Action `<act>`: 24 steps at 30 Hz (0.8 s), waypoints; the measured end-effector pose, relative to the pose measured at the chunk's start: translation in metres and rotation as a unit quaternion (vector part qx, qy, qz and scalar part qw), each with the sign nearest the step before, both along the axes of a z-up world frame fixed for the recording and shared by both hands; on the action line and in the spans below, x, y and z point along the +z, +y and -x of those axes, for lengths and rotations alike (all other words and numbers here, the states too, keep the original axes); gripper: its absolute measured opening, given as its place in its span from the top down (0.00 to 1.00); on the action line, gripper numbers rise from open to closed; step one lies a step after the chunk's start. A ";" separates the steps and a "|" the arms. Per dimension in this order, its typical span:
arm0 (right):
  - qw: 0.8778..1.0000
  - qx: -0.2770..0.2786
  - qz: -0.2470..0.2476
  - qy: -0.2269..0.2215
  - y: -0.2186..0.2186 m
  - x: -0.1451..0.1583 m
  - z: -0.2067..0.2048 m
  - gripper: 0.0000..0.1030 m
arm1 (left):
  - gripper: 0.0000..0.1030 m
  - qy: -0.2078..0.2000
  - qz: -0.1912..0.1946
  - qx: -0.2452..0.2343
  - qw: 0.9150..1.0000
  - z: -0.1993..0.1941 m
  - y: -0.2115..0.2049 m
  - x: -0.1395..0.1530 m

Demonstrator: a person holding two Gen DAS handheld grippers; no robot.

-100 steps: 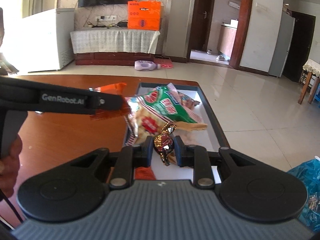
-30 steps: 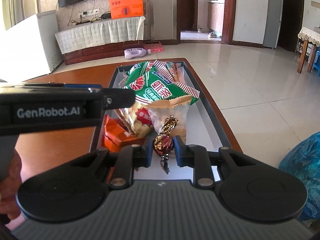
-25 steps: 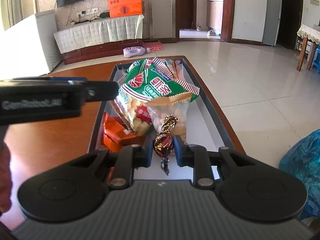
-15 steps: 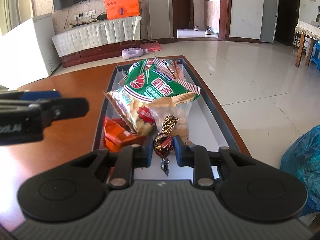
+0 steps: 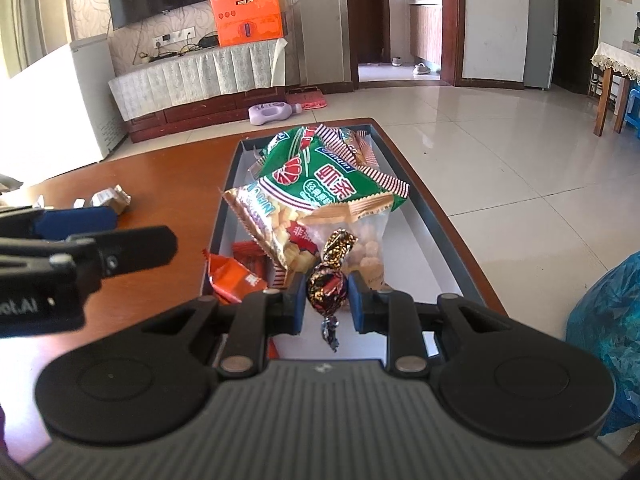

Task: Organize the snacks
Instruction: 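Lower right tool into the box and open it to release chocolate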

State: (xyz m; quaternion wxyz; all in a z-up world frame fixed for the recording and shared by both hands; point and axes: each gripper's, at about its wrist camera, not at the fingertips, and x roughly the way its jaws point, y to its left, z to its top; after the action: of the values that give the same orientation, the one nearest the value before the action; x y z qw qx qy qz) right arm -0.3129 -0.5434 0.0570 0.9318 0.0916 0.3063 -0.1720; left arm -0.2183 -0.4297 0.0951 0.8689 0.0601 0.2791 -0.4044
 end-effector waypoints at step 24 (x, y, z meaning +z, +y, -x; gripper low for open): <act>1.000 0.000 0.000 0.005 0.001 -0.003 0.000 0.75 | 0.06 -0.037 -0.012 0.009 0.999 0.007 -0.006 -0.008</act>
State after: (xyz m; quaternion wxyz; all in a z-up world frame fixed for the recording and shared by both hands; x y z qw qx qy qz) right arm -0.3129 -0.5428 0.0544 0.9301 0.0910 0.3112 -0.1727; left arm -0.2253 -0.4360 0.0873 0.8814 0.0830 0.2520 -0.3909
